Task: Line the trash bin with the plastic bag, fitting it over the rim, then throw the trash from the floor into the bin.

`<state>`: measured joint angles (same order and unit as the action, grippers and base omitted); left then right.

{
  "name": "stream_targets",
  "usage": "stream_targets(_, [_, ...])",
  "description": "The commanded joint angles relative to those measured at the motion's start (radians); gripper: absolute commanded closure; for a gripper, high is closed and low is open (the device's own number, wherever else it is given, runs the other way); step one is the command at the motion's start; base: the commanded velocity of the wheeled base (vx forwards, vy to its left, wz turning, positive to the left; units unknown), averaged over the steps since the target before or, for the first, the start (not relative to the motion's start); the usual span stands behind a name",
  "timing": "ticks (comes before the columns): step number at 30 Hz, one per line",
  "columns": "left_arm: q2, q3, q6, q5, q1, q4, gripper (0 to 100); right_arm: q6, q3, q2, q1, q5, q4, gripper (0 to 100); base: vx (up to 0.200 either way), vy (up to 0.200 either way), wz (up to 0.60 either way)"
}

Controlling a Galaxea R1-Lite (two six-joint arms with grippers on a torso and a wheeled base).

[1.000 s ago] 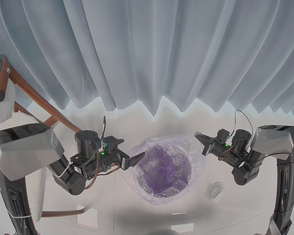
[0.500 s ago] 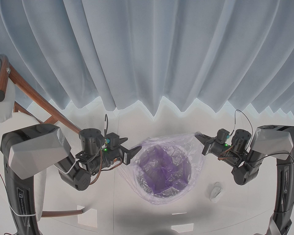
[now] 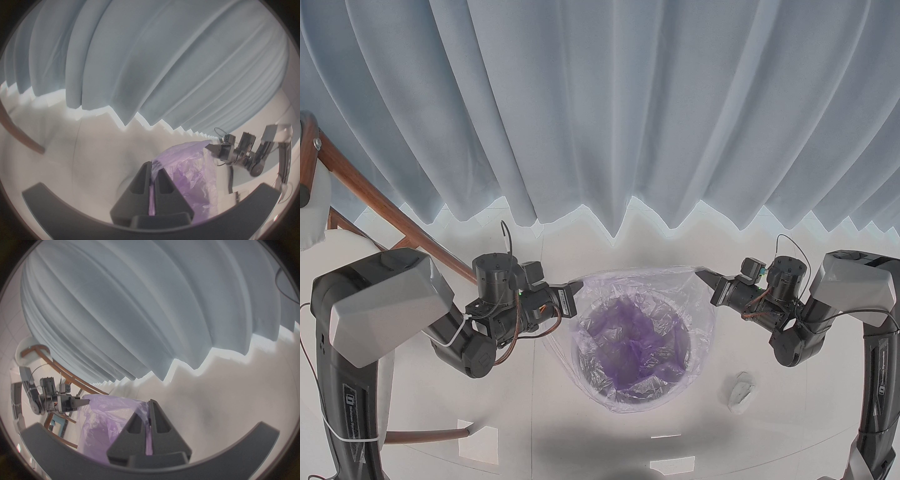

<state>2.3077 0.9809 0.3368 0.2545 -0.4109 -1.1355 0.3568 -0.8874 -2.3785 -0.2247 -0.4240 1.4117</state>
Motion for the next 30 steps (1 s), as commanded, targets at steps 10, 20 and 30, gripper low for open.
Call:
stream_targets(10, [0.102, 0.094, 0.303, -0.050, -0.003, 0.046, 100, 0.183, -0.133, -0.100, 0.005, 0.119, -0.091, 100, 0.000, 0.000, 0.00])
stream_targets(20, [0.138, 0.085, 0.320, -0.098, 0.000, 0.057, 100, 0.194, -0.102, -0.139, 0.005, 0.137, -0.096, 100, 0.000, 0.000, 0.00])
stream_targets(30, [0.148, 0.039, 0.393, -0.176, -0.006, 0.039, 100, 0.188, 0.015, -0.153, 0.004, 0.140, -0.027, 100, 0.000, 0.000, 0.00])
